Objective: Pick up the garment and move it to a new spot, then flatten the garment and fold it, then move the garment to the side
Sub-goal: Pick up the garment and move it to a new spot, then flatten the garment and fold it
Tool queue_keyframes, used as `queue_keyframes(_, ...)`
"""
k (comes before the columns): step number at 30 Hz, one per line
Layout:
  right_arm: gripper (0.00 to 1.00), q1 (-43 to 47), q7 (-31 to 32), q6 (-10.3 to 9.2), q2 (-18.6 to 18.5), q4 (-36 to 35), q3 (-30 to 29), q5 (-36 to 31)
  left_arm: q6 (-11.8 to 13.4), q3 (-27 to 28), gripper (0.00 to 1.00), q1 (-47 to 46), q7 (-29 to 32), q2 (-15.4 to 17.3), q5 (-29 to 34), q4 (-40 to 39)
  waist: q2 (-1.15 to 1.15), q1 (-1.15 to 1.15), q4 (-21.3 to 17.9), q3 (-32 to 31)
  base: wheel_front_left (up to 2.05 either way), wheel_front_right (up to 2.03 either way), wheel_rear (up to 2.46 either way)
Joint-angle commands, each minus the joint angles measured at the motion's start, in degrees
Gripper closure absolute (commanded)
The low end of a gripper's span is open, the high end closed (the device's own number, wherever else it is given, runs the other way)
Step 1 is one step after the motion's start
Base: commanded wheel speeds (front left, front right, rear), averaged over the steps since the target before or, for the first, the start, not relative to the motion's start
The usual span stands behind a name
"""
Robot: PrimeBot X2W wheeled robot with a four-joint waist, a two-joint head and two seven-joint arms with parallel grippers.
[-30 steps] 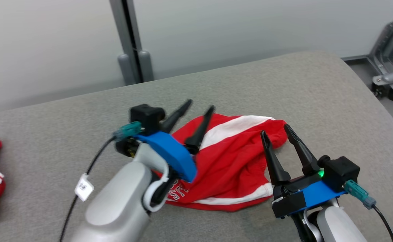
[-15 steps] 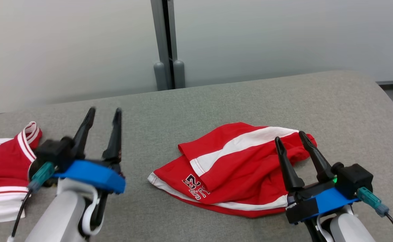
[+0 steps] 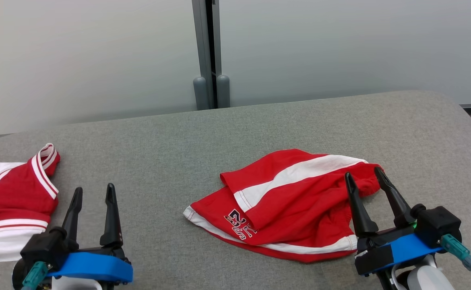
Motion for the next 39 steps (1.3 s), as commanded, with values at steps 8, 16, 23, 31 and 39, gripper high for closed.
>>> queue_keyframes(8,0.0,-0.3,-0.2,0.01,0.3,0.2,0.1,-0.7,-2.0,2.6,0.0,1.7,-0.3,-2.4,3.3,0.4,0.0,0.0,-0.3,0.0,0.0,0.0,0.0)
queue_keyframes(16,0.0,-0.8,-0.2,0.01,0.4,0.5,0.3,-0.4,-3.9,4.2,0.0,0.6,-0.3,-3.4,4.5,2.4,0.0,0.0,-0.6,0.2,0.0,0.0,0.0)
queue_keyframes(23,0.0,-1.1,-0.2,0.01,0.0,0.9,0.4,-0.1,-4.6,4.5,0.0,-0.1,-0.3,-4.3,5.3,4.2,0.0,0.0,-0.6,0.2,0.0,0.0,0.0)
queue_keyframes(31,0.0,-0.8,-0.2,0.01,-0.2,1.6,0.5,-0.2,-5.2,4.5,0.0,-0.4,-0.3,-4.6,5.4,5.7,0.0,0.0,-0.9,0.1,0.0,0.0,0.0)
queue_keyframes(39,0.0,1.6,0.7,0.01,-2.4,7.4,1.4,0.6,-7.3,3.3,0.0,0.1,2.6,-3.6,3.3,7.4,0.0,0.0,-1.6,0.3,0.0,0.0,0.0)
